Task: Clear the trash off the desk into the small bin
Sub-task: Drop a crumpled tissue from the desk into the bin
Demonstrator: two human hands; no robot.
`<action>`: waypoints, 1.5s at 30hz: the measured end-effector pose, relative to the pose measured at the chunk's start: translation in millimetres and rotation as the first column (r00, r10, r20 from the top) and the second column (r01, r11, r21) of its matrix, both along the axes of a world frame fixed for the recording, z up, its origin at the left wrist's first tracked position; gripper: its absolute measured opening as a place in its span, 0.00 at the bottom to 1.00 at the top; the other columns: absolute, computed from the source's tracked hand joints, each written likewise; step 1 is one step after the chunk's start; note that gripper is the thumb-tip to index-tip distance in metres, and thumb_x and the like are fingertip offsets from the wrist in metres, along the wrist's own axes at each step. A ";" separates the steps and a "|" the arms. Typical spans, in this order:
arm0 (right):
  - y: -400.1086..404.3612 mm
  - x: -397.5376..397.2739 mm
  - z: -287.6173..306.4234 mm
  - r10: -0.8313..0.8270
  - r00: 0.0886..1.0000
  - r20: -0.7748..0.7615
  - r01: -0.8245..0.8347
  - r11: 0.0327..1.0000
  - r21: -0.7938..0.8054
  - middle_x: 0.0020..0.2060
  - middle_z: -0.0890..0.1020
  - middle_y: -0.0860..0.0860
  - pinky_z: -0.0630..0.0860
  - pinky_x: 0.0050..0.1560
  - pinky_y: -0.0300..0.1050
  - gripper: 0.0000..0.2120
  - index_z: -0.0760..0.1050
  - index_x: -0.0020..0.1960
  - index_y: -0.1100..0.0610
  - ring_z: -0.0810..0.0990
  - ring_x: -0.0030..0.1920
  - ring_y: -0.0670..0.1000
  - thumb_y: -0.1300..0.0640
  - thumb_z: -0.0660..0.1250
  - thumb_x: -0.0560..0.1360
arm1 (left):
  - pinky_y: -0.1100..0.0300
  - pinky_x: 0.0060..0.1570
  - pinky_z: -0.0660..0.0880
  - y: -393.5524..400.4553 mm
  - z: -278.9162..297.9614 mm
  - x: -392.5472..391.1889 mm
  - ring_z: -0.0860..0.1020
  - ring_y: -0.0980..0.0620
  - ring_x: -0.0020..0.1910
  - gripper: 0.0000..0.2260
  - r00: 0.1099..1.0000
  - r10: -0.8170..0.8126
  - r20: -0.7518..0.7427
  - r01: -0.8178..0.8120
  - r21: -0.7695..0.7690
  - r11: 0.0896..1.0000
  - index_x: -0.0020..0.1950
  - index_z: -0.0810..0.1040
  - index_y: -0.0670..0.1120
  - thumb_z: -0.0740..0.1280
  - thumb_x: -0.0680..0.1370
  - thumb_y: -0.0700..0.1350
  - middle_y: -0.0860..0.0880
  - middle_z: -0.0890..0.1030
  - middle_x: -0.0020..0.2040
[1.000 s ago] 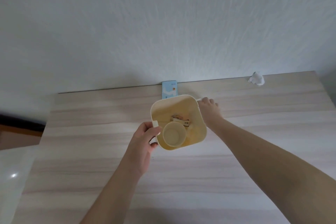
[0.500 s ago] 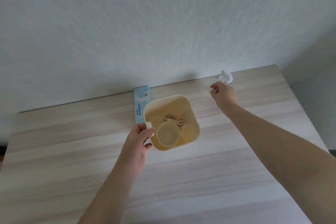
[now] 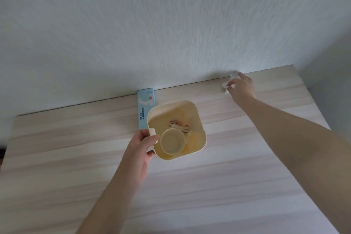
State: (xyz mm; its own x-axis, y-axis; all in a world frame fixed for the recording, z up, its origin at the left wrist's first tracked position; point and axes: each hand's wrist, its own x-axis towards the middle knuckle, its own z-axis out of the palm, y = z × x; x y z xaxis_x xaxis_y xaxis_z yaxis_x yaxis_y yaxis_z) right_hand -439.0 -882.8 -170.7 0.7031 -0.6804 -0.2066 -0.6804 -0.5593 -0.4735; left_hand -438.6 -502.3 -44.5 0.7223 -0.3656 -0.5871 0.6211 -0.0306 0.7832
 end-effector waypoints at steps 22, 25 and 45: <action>113.8 -73.2 85.5 0.028 0.902 0.431 -0.097 0.986 0.138 0.46 0.81 0.49 0.71 0.43 0.26 0.07 0.81 0.51 0.53 0.78 0.40 0.41 0.61 0.67 0.75 | 0.49 0.51 0.68 20.3 7.1 -22.1 0.75 0.49 0.44 0.09 1.000 0.001 0.015 -0.001 -0.003 1.000 0.45 0.76 0.46 0.70 0.65 0.42 0.49 0.81 0.40; 141.4 -97.6 117.2 0.015 0.865 0.502 -0.092 0.988 0.128 0.44 0.79 0.48 0.69 0.40 0.24 0.06 0.80 0.49 0.52 0.77 0.38 0.39 0.61 0.68 0.75 | 0.51 0.49 0.69 25.1 11.6 -30.0 0.76 0.51 0.43 0.08 0.999 -0.024 0.030 0.024 -0.015 1.000 0.45 0.76 0.46 0.69 0.67 0.42 0.48 0.80 0.41; 357.5 -151.3 172.8 0.427 0.817 0.387 -0.318 0.894 -0.316 0.39 0.80 0.52 0.75 0.25 0.43 0.12 0.83 0.44 0.56 0.80 0.32 0.55 0.70 0.73 0.65 | 0.58 0.36 0.67 133.7 36.1 -83.5 0.70 0.49 0.37 0.12 0.976 -0.175 0.129 0.184 -0.058 0.981 0.47 0.73 0.42 0.71 0.67 0.43 0.44 0.73 0.40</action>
State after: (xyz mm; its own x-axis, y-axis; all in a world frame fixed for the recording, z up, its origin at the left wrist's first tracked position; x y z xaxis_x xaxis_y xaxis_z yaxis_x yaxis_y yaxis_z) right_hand -590.2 -525.3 2.2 0.8901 -0.3363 0.3077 -0.1510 -0.8545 -0.4971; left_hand -522.1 -368.7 -8.4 0.7060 -0.5326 -0.4667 0.5094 -0.0759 0.8572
